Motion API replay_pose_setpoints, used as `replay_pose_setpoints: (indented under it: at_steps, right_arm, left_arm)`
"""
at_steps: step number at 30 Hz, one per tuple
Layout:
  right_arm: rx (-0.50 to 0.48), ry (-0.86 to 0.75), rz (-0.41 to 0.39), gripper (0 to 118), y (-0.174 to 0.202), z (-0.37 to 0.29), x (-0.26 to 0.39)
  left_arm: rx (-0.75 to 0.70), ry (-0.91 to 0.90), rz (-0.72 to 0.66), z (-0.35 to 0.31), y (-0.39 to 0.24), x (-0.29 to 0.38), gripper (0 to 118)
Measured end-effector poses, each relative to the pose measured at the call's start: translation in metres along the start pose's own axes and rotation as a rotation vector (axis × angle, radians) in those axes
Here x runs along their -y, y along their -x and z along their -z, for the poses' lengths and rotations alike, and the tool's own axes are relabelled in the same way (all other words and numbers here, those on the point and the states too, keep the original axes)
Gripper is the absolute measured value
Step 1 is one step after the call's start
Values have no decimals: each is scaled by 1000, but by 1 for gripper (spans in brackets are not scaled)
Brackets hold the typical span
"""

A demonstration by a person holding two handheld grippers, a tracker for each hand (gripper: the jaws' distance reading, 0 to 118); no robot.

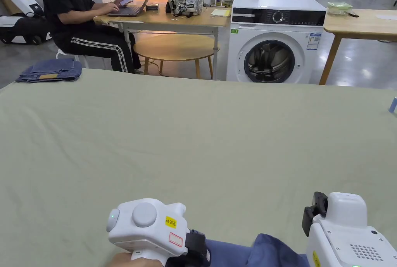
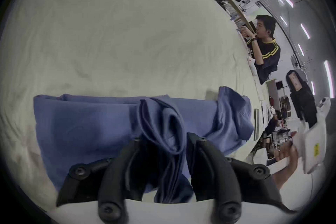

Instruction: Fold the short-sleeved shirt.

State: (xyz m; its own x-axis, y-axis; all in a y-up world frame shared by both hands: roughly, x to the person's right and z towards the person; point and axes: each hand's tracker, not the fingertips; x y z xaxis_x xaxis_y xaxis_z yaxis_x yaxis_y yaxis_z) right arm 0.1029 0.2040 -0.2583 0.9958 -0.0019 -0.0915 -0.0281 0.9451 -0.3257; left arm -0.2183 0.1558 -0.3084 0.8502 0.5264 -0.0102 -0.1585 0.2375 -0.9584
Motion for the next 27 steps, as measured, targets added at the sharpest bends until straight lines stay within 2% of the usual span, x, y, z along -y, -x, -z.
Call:
replay_pose_setpoints:
  at_steps: [5, 6, 8, 11, 14, 17, 22, 27]
  right_arm:
    - [3, 5, -4, 0, -4, -1, 1]
    - [4, 6, -5, 0, -4, -1, 2]
    - [6, 9, -4, 0, -6, -1, 3]
    - [9, 18, 6, 0, -8, -1, 4]
    - [11, 27, 15, 0, -9, -1, 6]
    - [12, 32, 16, 0, -9, 0, 8]
    - [12, 35, 12, 0, -10, 0, 9]
    - [16, 38, 9, 0, -11, 0, 9]
  left_arm:
    - [40, -46, 33, -41, -7, 6, 34]
    - [54, -62, 41, -51, -7, 7, 31]
    - [72, -94, 56, -64, -5, 9, 10]
    - [65, -124, 56, -71, 4, 6, 5]
    - [-7, -104, 75, -62, 3, 8, 3]
    - [-14, -40, 80, -36, 3, 13, 3]
    - [35, 42, 76, 13, -2, 18, 3]
    - [131, 14, 80, 35, -6, 17, 3]
